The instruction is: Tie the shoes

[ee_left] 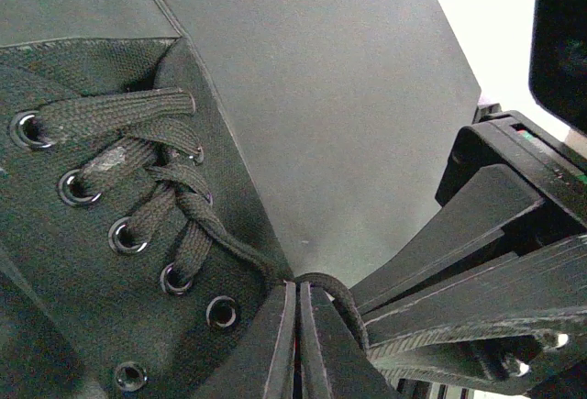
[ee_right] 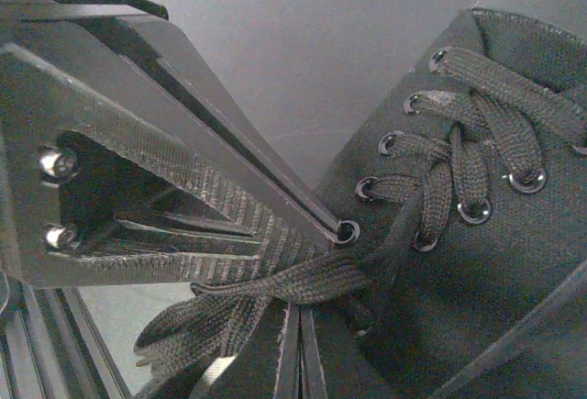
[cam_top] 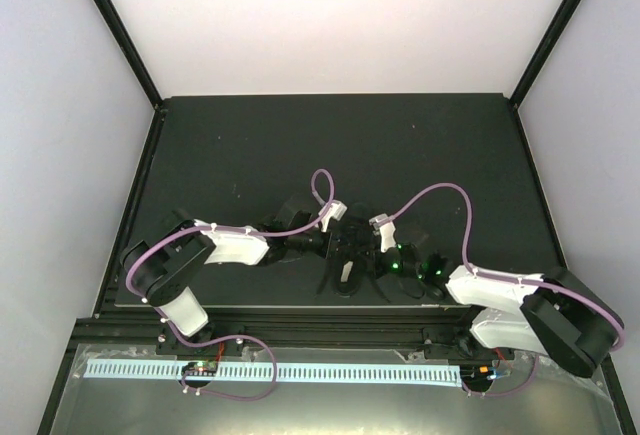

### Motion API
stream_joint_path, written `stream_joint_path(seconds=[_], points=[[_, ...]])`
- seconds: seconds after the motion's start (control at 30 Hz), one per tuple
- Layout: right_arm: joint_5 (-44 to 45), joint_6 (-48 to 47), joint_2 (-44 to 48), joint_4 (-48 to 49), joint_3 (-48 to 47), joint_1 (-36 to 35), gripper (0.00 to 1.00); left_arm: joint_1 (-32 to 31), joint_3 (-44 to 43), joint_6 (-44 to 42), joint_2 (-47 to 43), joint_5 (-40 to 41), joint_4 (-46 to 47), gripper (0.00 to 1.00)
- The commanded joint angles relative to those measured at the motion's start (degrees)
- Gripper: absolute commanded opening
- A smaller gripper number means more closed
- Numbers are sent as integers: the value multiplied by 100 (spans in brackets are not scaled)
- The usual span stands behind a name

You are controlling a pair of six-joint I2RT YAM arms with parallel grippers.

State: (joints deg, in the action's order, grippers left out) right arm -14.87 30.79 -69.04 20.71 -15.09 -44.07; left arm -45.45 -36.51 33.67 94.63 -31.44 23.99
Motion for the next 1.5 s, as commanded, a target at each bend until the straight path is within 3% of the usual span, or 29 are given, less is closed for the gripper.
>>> stream_joint_path(seconds=[0.0, 0.37, 0.57, 0.73, 1.0, 1.47], points=[[485, -57, 437, -297, -93, -31, 2, -8, -27, 5, -204, 99, 61, 1], [1169, -130, 2199, -1774, 108, -47, 32, 1, 40, 78, -309, 160, 141, 2], [2158, -182, 1966, -2181, -393, -891, 41, 2, 36, 122, -290, 135, 167, 2], [3286, -225, 1036, -2373, -1034, -1815, 42, 8, 4, 156, -259, 131, 138, 2], [3890, -340, -191, -2520, -1791, -2441, 42, 10, -46, 148, -267, 164, 12, 2], [4245, -230, -427, -2625, -1801, -2722, 37, 10, -189, 113, -237, 177, -122, 1]])
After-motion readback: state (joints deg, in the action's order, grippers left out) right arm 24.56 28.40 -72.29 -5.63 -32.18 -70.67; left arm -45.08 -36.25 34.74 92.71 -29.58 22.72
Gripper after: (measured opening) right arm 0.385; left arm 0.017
